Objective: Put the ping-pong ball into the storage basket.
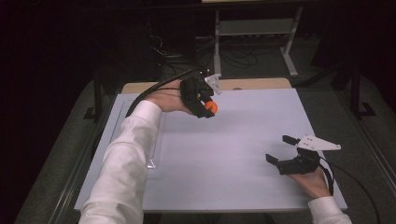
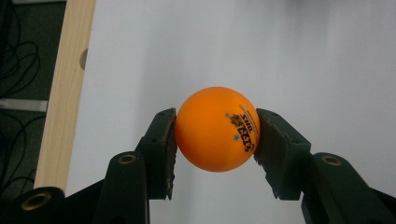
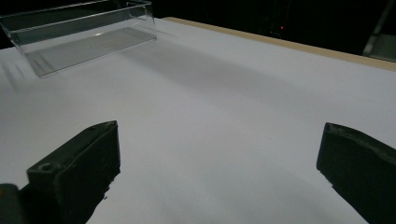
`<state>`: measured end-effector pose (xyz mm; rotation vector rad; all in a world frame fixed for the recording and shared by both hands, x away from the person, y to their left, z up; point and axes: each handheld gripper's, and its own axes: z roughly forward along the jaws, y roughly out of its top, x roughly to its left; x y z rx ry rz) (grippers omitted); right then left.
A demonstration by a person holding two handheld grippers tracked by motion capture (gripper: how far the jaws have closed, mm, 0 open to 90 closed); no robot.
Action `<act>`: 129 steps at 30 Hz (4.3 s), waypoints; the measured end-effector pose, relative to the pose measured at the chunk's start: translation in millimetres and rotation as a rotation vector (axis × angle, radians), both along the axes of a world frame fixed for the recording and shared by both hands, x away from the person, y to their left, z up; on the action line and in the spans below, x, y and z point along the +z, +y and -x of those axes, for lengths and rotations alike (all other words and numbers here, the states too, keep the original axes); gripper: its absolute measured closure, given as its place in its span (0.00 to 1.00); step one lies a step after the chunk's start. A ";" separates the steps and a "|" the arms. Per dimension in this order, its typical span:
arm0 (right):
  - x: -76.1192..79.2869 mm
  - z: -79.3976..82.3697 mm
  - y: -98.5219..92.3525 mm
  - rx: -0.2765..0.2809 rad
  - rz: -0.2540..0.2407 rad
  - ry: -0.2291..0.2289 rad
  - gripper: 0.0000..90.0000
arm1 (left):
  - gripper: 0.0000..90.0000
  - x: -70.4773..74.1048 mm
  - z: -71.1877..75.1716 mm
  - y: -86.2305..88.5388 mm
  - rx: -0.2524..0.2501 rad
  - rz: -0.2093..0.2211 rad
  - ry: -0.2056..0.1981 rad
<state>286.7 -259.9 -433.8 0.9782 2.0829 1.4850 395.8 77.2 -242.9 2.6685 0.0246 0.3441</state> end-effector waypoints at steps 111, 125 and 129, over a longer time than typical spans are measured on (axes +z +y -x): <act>-1.2 -1.2 0.8 -0.003 0.019 0.004 0.00 | 0.56 -23.3 29.2 173.5 0.272 -0.175 0.134; -1.1 -1.2 0.0 -0.005 0.021 0.001 0.00 | 0.56 -36.2 25.9 169.6 0.247 -0.191 0.168; -1.1 -1.2 0.1 -0.006 0.021 0.003 0.00 | 0.56 -40.3 25.1 168.2 0.242 -0.188 0.176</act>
